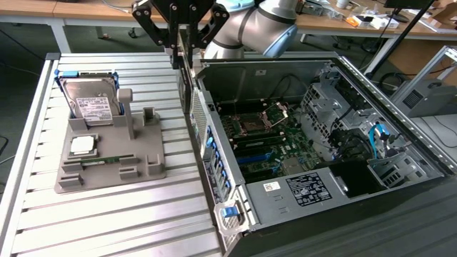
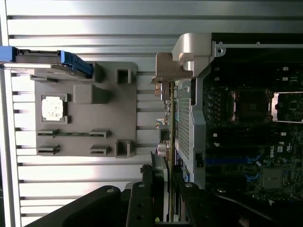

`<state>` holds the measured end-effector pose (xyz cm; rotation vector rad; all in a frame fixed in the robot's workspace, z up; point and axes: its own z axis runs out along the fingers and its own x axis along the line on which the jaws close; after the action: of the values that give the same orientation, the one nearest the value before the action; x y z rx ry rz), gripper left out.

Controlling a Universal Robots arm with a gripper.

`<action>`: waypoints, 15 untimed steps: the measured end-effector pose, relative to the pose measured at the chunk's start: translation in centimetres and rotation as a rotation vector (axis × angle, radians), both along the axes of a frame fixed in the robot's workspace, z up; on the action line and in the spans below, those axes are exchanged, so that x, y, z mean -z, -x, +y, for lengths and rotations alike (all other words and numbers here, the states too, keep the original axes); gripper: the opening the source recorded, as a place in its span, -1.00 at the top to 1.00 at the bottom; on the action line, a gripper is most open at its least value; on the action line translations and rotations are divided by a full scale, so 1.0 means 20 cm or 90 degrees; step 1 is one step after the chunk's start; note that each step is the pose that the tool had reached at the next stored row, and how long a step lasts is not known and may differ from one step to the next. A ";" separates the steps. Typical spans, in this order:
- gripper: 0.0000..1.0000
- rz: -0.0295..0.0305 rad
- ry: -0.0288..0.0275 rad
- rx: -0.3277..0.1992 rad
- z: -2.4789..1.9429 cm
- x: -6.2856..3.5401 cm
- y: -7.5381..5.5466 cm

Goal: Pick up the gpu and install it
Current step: 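Pick up the gpu and move the gpu toward the slot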

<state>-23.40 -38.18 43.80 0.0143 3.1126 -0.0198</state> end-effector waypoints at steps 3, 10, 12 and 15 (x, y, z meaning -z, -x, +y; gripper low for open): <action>0.47 0.0000 0.0001 0.000 0.000 0.000 -0.01; 0.47 0.0000 0.0005 0.000 0.000 0.000 -0.03; 0.47 0.0000 0.0005 0.000 0.000 0.000 -0.04; 0.47 -0.0001 0.0007 0.000 0.000 0.000 -0.05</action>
<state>-22.44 -38.19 43.79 0.0143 3.1125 -0.0215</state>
